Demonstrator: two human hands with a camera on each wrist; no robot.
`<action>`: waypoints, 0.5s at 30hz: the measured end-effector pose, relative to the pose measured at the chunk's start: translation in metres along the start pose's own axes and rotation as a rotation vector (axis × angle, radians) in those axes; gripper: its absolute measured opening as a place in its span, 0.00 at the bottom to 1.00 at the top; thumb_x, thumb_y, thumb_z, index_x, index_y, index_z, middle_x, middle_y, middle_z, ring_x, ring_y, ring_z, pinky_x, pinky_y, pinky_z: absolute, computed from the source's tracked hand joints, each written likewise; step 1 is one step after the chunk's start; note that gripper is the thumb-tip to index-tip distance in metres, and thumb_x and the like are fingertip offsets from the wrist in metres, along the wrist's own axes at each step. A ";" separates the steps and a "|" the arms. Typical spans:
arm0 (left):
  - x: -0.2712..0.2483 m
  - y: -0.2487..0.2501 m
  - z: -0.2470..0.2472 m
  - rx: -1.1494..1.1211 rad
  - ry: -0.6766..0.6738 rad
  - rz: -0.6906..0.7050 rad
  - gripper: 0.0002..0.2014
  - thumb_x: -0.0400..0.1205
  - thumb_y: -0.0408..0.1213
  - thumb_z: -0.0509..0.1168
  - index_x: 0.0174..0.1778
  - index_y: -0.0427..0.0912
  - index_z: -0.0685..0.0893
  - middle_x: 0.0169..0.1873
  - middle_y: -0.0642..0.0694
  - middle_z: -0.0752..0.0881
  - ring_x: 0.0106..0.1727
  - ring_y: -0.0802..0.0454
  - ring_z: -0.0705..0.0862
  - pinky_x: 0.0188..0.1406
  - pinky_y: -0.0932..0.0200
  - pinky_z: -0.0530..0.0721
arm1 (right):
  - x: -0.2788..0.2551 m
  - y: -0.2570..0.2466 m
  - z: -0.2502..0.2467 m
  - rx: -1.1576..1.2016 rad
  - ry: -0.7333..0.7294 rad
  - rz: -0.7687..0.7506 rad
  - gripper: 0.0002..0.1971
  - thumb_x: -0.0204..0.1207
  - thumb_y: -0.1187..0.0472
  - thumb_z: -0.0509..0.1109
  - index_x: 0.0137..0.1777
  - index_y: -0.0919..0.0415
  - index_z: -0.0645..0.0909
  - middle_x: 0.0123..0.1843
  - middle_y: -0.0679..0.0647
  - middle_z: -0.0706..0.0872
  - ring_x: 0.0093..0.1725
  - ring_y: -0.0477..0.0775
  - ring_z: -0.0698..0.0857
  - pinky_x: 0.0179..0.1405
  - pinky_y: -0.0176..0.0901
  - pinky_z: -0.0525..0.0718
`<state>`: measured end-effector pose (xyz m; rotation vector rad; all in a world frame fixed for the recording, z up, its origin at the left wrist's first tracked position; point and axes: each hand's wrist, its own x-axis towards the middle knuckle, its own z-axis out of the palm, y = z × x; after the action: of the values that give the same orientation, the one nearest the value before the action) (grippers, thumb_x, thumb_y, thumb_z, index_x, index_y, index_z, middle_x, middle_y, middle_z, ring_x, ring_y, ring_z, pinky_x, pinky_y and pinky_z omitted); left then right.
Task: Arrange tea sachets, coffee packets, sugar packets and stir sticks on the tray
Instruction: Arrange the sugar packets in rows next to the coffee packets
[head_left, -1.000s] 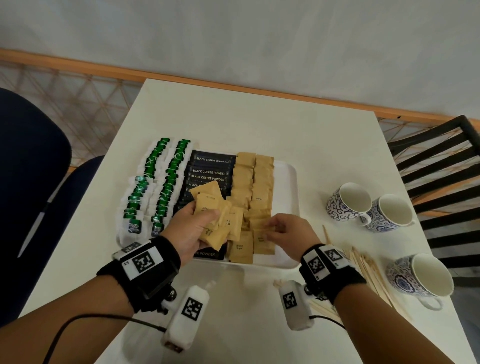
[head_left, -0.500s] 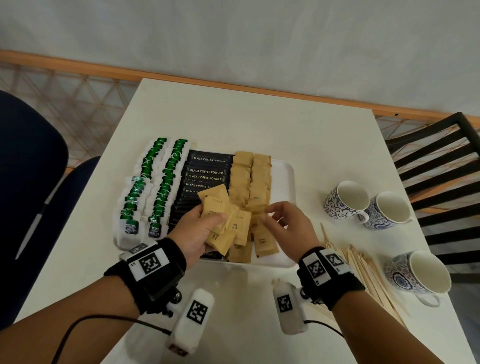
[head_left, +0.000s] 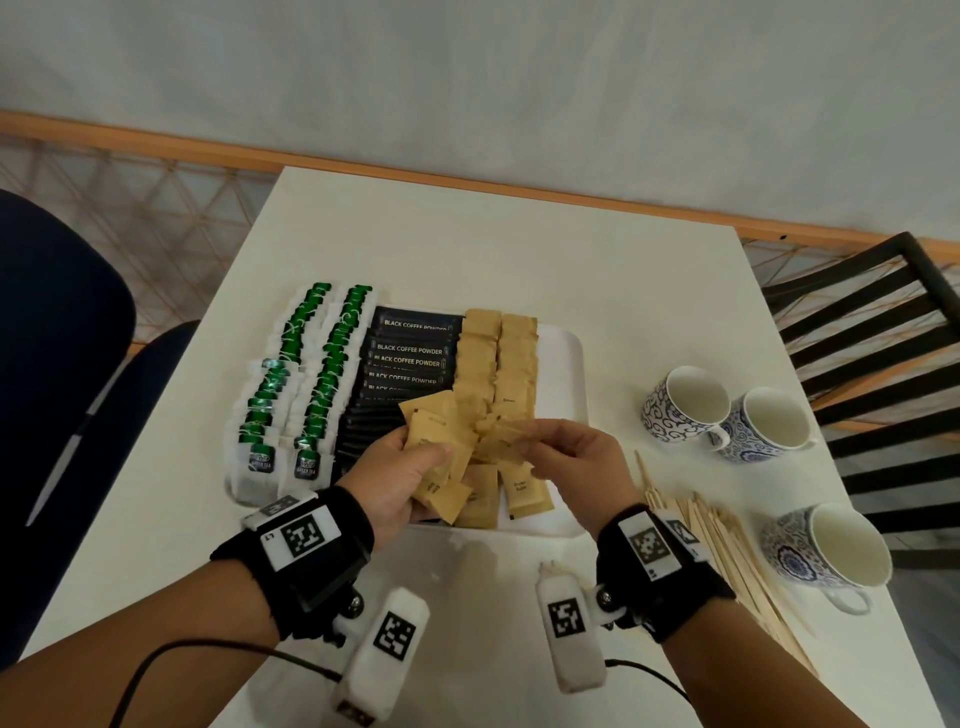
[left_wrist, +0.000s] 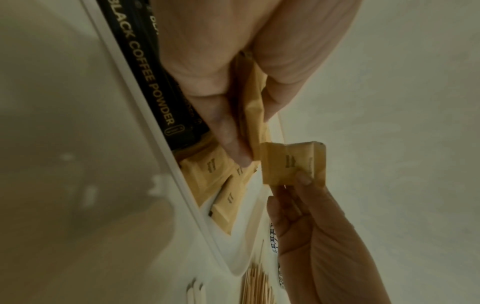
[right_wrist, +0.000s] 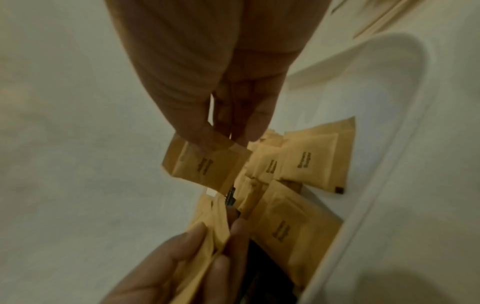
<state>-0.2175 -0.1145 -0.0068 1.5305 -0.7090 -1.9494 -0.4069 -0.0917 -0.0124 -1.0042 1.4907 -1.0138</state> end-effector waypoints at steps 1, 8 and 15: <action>0.000 -0.001 0.001 -0.001 0.000 -0.004 0.11 0.83 0.32 0.64 0.61 0.44 0.80 0.56 0.36 0.86 0.58 0.33 0.85 0.55 0.36 0.83 | -0.002 0.001 0.001 -0.050 0.009 -0.052 0.11 0.71 0.66 0.76 0.40 0.46 0.90 0.47 0.50 0.90 0.48 0.46 0.87 0.47 0.35 0.84; -0.002 -0.001 0.008 0.007 -0.008 0.016 0.10 0.84 0.33 0.63 0.60 0.49 0.80 0.52 0.41 0.87 0.47 0.41 0.87 0.36 0.48 0.88 | -0.015 0.008 0.003 -0.326 -0.182 -0.123 0.18 0.72 0.75 0.68 0.44 0.50 0.90 0.48 0.47 0.70 0.41 0.32 0.76 0.43 0.26 0.80; -0.005 -0.004 0.012 0.059 -0.042 0.023 0.13 0.83 0.32 0.64 0.62 0.49 0.80 0.52 0.41 0.88 0.44 0.45 0.87 0.32 0.53 0.86 | -0.015 0.007 0.002 -0.181 -0.266 -0.015 0.13 0.70 0.56 0.67 0.48 0.40 0.90 0.54 0.48 0.86 0.51 0.45 0.85 0.50 0.38 0.85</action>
<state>-0.2288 -0.1073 -0.0034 1.5126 -0.8047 -1.9652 -0.4039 -0.0758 -0.0149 -1.2296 1.3712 -0.7320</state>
